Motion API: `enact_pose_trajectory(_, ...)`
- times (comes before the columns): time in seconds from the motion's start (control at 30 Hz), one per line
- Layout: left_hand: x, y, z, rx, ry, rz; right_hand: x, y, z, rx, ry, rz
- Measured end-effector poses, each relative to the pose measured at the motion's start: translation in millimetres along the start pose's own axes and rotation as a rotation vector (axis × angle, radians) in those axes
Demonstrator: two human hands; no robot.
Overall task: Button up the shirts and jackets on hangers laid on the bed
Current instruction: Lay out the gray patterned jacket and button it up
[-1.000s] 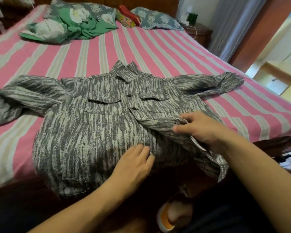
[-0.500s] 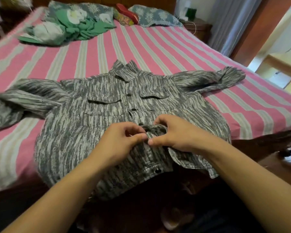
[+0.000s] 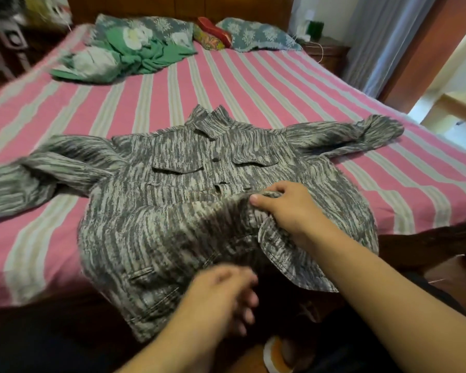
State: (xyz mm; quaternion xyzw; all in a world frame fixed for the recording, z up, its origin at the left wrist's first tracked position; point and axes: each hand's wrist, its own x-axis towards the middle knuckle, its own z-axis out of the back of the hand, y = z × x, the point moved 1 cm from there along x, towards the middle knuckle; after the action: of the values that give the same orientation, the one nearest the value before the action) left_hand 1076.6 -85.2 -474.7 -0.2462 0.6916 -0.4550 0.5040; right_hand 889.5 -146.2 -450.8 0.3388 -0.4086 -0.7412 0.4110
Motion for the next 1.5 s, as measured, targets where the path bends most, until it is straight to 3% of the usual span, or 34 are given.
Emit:
enact_pose_trajectory(0.03, -6.2, 13.3, -5.8, -0.035, 0.052, 0.126, 3.3, 0.8, -1.8, 0.061, -0.028, -0.018)
enact_pose_trajectory(0.07, -7.4, 23.1, -8.0, 0.012, 0.030, 0.114, 6.7, 3.4, -4.6, 0.090, -0.055, -0.022)
enact_pose_trajectory(0.1, -5.7, 24.8, -6.7, 0.114, -0.053, -0.030, 11.3, 5.8, -8.3, 0.091, -0.092, 0.002)
enact_pose_trajectory(0.2, 12.6, -9.9, 13.6, 0.546, -0.430, -0.813, 26.5, 23.5, -15.8, 0.168, -0.216, 0.092)
enact_pose_trajectory(0.23, 26.0, -23.3, 20.2, 0.770, -0.513, -0.966, 33.1, 34.3, -15.2, 0.241, -0.228, 0.121)
enact_pose_trajectory(0.27, 42.7, -35.3, 27.9, 1.006, -0.569, -0.981, 40.3, 46.5, -12.9, 0.311, -0.241, 0.151)
enact_pose_trajectory(0.37, 93.0, -64.4, 57.9, 1.473, -0.614, -0.810, 59.7, 81.5, 2.6, 0.264, -0.358, 0.401)
enact_pose_trajectory(0.43, 107.1, -85.4, 84.4, 1.634, -0.651, -0.837, 69.6, 96.8, 17.6, -0.101, -0.336, 0.658)
enact_pose_trajectory(0.5, 112.0, -118.4, 115.9, 1.670, -0.597, -0.938, 80.5, 105.8, 35.5, -0.425, -0.231, 0.772)
enact_pose_trajectory(0.6, 125.9, -152.9, 153.2, 1.659, -0.306, -1.010, 91.1, 97.1, 40.3, -0.636, -0.070, 0.788)
enact_pose_trajectory(0.67, 143.3, -134.7, 172.1, 1.810, -0.088, -1.028, 88.5, 59.3, 10.6, -0.816, 0.063, 0.807)
enact_pose_trajectory(0.77, 165.6, -104.1, 188.7, 1.954, 0.128, -0.747, 75.4, -6.0, -40.5, -1.052, 0.316, 0.680)
enact_pose_trajectory(0.83, 163.7, -113.8, 179.9, 2.017, 0.150, -0.492, 80.1, -11.8, -41.7, -0.952, 0.349, 0.552)
enact_pose_trajectory(0.93, 150.7, -127.1, 140.0, 2.097, -0.049, -0.267, 88.6, -0.7, -24.1, -0.767, 0.436, 0.345)
enact_pose_trajectory(1.0, 140.7, -116.7, 93.6, 2.018, -0.133, -0.363, 92.6, -1.7, -13.4, -0.749, 0.361, 0.277)
enact_pose_trajectory(1.13, 138.5, -85.9, 31.0, 1.447, -0.144, -0.411, 106.4, -2.6, -3.8, -0.586, 0.226, 0.211)
enact_pose_trajectory(1.2, 140.7, -71.0, 25.4, 1.405, -0.224, -0.404, 109.7, 0.0, -0.2, -0.377, 0.227, 0.126)
enact_pose_trajectory(1.3, 142.7, -54.5, 27.6, 1.391, -0.374, -0.571, 113.5, -1.3, 6.8, -0.179, 0.257, -0.009)
enact_pose_trajectory(1.4, 134.2, -72.9, 36.4, 1.122, -0.478, -0.626, 113.4, -1.6, 11.7, -0.122, 0.312, -0.055)
enact_pose_trajectory(1.5, 98.9, -118.3, 35.8, 1.066, -0.576, -0.954, 113.6, -1.5, 11.2, -0.079, 0.256, -0.021)
